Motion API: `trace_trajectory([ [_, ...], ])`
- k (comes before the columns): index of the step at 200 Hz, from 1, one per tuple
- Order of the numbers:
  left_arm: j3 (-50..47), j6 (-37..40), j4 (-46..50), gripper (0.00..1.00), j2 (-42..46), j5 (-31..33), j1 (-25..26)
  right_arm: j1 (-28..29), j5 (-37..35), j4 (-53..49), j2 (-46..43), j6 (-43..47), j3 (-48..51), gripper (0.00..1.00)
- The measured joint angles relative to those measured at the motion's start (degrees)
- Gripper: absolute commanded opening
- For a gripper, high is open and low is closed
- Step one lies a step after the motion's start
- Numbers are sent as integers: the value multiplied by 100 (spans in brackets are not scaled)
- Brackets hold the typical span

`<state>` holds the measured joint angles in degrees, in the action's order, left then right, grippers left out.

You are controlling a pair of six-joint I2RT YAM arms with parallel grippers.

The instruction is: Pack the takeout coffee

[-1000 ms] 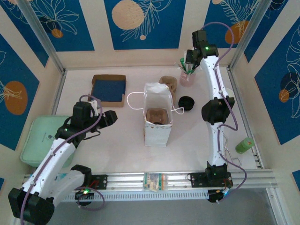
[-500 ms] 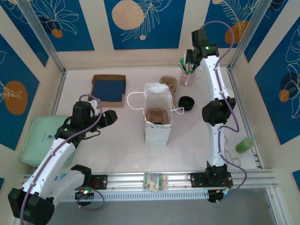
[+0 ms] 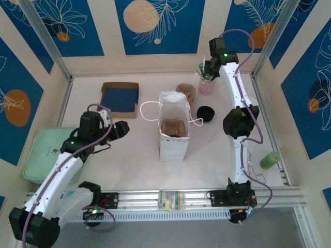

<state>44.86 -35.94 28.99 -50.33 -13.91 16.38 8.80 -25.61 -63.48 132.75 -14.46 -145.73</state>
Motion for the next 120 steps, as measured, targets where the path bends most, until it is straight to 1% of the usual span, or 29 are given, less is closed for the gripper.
trace_trajectory([
  [22,0,0,0,73,0,0,0,9,-59,-28,0,-22,0,25],
  [35,0,0,0,73,0,0,0,9,-133,-46,0,-37,0,31],
  [50,0,0,2,73,2,0,0,11,-201,-76,0,-35,0,36],
  [82,0,0,7,73,2,0,0,31,-302,-166,-111,-101,90,51],
  [120,9,0,31,73,2,0,0,190,-317,-177,-785,-232,675,55],
])
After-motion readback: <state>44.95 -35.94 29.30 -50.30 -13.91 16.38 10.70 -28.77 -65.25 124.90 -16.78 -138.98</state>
